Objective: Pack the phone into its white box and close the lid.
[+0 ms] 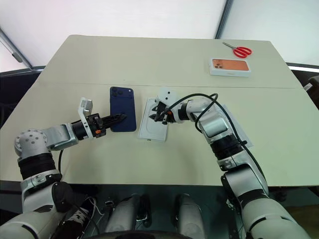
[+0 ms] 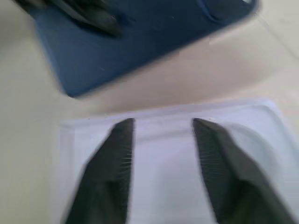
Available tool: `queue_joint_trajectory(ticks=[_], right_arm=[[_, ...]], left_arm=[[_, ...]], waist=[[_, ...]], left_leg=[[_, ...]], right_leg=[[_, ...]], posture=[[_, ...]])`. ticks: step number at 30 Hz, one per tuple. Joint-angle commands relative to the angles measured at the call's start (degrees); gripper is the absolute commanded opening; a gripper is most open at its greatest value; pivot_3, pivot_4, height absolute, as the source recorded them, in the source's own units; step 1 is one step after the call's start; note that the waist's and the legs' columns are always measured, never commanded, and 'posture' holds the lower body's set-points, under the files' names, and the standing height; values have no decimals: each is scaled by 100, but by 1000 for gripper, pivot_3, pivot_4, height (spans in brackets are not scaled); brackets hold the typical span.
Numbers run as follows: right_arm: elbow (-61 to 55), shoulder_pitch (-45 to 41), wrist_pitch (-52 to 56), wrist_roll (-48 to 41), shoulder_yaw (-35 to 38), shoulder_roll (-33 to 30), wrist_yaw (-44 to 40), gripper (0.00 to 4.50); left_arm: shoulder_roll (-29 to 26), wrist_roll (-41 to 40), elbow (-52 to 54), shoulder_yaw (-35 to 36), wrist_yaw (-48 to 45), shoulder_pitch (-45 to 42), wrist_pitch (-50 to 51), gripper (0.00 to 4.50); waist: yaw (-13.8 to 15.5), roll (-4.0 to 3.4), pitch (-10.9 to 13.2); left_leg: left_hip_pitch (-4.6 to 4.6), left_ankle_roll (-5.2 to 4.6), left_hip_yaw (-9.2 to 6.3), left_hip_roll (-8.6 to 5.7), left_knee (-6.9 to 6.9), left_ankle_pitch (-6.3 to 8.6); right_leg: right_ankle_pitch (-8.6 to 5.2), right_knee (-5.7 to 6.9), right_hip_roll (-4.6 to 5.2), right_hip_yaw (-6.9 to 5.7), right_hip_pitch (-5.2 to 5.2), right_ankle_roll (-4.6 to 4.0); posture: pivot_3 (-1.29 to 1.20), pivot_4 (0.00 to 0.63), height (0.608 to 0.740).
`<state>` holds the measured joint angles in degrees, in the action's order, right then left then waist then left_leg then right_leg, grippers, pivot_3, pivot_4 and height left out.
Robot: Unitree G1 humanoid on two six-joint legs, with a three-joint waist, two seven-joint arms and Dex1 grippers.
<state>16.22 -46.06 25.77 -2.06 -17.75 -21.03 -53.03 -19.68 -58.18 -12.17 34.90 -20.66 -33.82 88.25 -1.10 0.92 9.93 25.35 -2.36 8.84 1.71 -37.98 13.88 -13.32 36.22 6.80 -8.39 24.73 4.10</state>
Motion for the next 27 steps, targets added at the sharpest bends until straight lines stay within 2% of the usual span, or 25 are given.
queue_joint_trajectory(ticks=[1, 5, 8, 13, 20, 24, 27], right_arm=[[401, -239, -484, 356, -46, 273, 591, 622], [516, -107, -759, 747, -334, 433, 801, 622], [375, 98, -863, 951, -619, 331, 621, 622], [120, 262, -716, 947, -695, 200, 324, 622], [316, 25, -810, 839, -325, 349, 672, 622], [-13, -1, -556, 360, 98, 204, 336, 622], [-178, -6, -437, 155, 378, -155, 81, 622]], left_arm=[[20, -213, 223, 112, -30, -41, -35, 0], [44, -240, 276, 126, -7, -8, -1, 0], [43, -230, 284, 144, 2, 3, -4, 0], [41, -230, 301, 161, 13, 22, -4, 0], [113, -248, 308, 145, 54, 8, 13, 0], [180, -310, 347, 113, 49, -6, 181, 0], [327, -360, 431, 44, 68, -39, 339, 0]], waist=[[-6, 0, 0], [-11, 0, 0], [-1, 0, 0], [-2, 0, 0], [0, 0, 0], [14, 0, 0], [24, 0, 0]], left_leg=[[0, -2, 1, 0, 0, -1], [1, -14, 5, 1, 0, -9], [0, -15, 6, 1, 0, -9], [-3, -14, 5, 0, -2, -8], [-4, -14, 5, 1, -2, -9], [-2, -15, 5, 0, -2, -9], [-2, -16, 5, -1, -2, -9]], right_leg=[[0, 0, 0, 0, 1, 0], [0, 1, -3, 3, 2, 0], [0, 1, -3, 3, 1, 0], [0, 1, -2, 4, -3, 1], [0, 1, -3, 4, -3, 0], [0, 1, -2, 4, -3, 1], [0, 1, -3, 4, -4, 1]], posture=[[0, 150, 738], [0, 150, 738], [0, 150, 738], [0, 150, 738], [0, 150, 738], [0, 150, 738], [0, 150, 738]])
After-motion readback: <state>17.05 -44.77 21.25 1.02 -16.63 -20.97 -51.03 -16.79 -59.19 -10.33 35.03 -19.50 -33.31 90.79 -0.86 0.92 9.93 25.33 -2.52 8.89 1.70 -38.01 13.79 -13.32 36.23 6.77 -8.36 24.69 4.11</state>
